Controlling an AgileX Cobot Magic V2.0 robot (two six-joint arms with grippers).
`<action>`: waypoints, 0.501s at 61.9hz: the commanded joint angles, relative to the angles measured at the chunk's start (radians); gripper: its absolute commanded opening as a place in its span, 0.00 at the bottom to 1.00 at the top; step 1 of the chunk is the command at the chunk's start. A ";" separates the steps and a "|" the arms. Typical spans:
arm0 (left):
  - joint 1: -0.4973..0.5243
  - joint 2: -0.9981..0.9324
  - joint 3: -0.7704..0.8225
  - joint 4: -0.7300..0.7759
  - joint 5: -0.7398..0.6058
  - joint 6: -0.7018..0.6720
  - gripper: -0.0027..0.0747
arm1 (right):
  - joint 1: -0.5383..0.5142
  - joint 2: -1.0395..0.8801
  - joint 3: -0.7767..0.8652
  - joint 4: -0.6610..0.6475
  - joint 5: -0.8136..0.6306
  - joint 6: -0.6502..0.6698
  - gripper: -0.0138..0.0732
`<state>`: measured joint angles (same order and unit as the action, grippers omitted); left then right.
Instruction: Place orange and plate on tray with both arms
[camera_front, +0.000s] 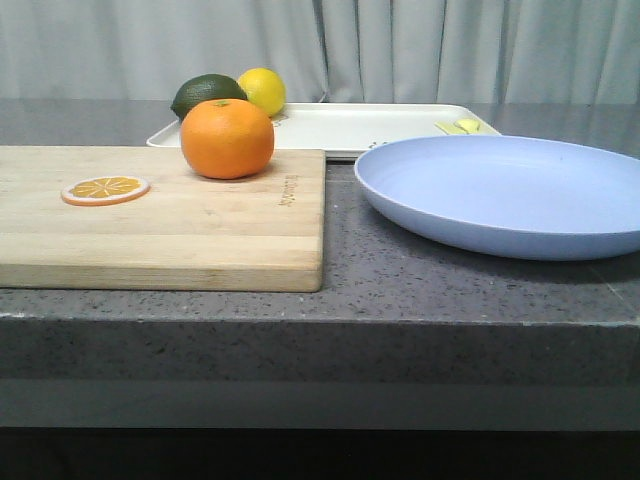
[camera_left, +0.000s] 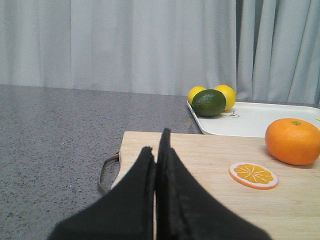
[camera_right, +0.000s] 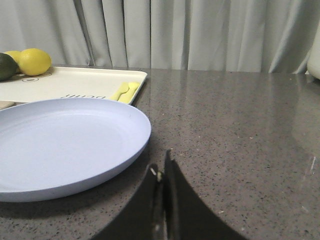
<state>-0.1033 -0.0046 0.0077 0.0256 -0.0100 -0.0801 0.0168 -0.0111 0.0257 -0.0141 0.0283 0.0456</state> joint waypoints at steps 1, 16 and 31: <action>-0.001 -0.018 0.027 0.000 -0.084 -0.001 0.01 | 0.001 -0.018 -0.023 -0.014 -0.088 -0.005 0.08; -0.001 -0.018 0.027 0.000 -0.084 -0.001 0.01 | 0.001 -0.018 -0.023 -0.014 -0.088 -0.005 0.08; -0.001 -0.018 0.027 0.000 -0.084 -0.001 0.01 | 0.001 -0.018 -0.023 -0.014 -0.107 -0.005 0.08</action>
<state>-0.1033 -0.0046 0.0077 0.0256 -0.0100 -0.0801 0.0168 -0.0111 0.0257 -0.0141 0.0277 0.0456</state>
